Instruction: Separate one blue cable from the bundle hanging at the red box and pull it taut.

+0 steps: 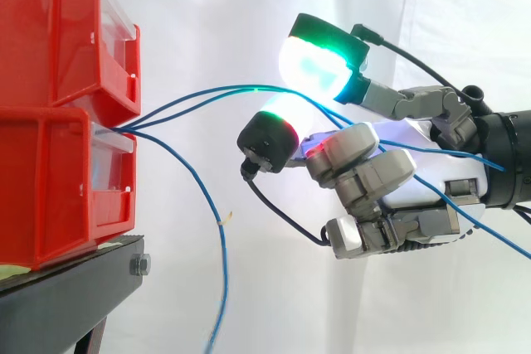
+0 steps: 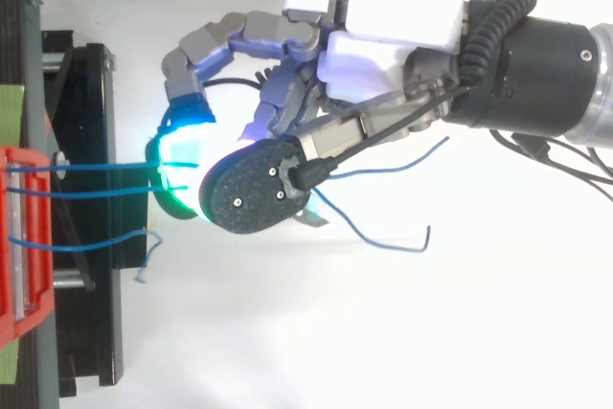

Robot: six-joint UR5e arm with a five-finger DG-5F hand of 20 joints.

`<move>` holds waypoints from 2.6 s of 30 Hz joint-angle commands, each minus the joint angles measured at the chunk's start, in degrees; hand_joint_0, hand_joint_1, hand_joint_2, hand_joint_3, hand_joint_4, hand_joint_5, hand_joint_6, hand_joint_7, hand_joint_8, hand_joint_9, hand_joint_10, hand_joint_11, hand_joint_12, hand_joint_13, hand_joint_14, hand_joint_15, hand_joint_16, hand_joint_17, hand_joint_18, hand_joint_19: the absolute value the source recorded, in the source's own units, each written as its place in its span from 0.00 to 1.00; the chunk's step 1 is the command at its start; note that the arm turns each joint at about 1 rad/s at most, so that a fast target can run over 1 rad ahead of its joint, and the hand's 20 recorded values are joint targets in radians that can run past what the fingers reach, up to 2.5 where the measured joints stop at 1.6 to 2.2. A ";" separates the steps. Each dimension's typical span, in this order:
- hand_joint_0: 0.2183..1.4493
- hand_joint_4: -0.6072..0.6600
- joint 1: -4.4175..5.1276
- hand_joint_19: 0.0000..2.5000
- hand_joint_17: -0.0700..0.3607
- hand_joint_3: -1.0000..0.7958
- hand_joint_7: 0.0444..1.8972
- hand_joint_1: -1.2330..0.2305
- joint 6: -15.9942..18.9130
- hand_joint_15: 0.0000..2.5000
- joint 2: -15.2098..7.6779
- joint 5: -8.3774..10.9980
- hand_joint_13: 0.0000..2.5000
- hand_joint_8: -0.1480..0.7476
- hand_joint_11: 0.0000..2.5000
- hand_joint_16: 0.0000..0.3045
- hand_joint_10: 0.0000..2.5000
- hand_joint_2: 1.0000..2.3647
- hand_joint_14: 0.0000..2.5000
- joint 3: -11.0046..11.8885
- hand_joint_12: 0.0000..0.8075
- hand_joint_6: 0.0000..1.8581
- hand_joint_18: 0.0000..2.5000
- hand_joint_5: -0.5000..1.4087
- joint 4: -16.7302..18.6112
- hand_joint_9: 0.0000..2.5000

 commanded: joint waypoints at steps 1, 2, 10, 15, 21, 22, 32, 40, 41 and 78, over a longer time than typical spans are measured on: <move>0.40 0.45 0.01 0.26 0.42 0.28 0.65 0.28 -0.01 0.62 0.00 -0.07 0.59 0.46 0.59 0.16 0.01 0.00 0.01 -0.02 0.39 0.47 0.42 0.16 0.04 0.52; 0.40 0.45 0.01 0.26 0.42 0.28 0.64 0.27 -0.01 0.64 0.00 -0.07 0.60 0.46 0.59 0.16 0.01 0.00 0.01 -0.02 0.40 0.47 0.42 0.16 0.04 0.52; 0.42 0.47 0.09 0.29 0.41 0.28 0.62 0.24 -0.01 0.74 0.00 0.02 0.62 0.46 0.64 0.16 0.00 0.00 0.09 -0.02 0.40 0.47 0.43 0.16 0.04 0.52; 0.41 0.48 0.09 0.34 0.41 0.28 0.61 0.25 -0.01 0.64 0.00 0.11 0.59 0.44 0.68 0.15 0.00 0.00 0.38 -0.11 0.39 0.47 0.46 0.16 0.04 0.52; 0.46 0.45 0.18 0.34 0.41 0.28 0.63 0.25 -0.01 0.63 0.00 0.11 0.57 0.44 0.69 0.16 0.00 0.00 0.39 -0.11 0.40 0.48 0.46 0.15 0.12 0.50; 0.46 0.46 0.18 0.34 0.41 0.28 0.61 0.25 -0.10 0.63 0.00 0.20 0.57 0.45 0.69 0.16 0.00 0.00 0.38 -0.11 0.40 0.48 0.46 0.15 0.12 0.50; 0.45 0.47 0.18 0.32 0.42 0.28 0.61 0.19 -0.01 0.67 0.00 0.20 0.57 0.45 0.65 0.16 0.00 0.00 0.30 -0.11 0.40 0.47 0.44 0.16 0.12 0.47; 0.40 0.46 0.18 0.31 0.42 0.28 0.61 0.17 0.08 0.70 0.00 0.02 0.56 0.44 0.64 0.16 0.00 0.00 0.20 -0.46 0.42 0.47 0.42 0.15 0.12 0.46; 0.38 0.46 0.18 0.31 0.42 0.28 0.61 0.16 0.08 0.71 0.00 0.02 0.56 0.44 0.63 0.16 0.00 0.00 0.19 -0.46 0.42 0.47 0.42 0.15 0.12 0.46; 0.20 0.52 0.18 0.29 0.47 0.28 0.55 0.32 0.08 0.65 0.00 -0.07 0.55 0.50 0.57 0.19 0.00 0.00 0.00 -0.55 0.50 0.45 0.40 0.16 0.12 0.46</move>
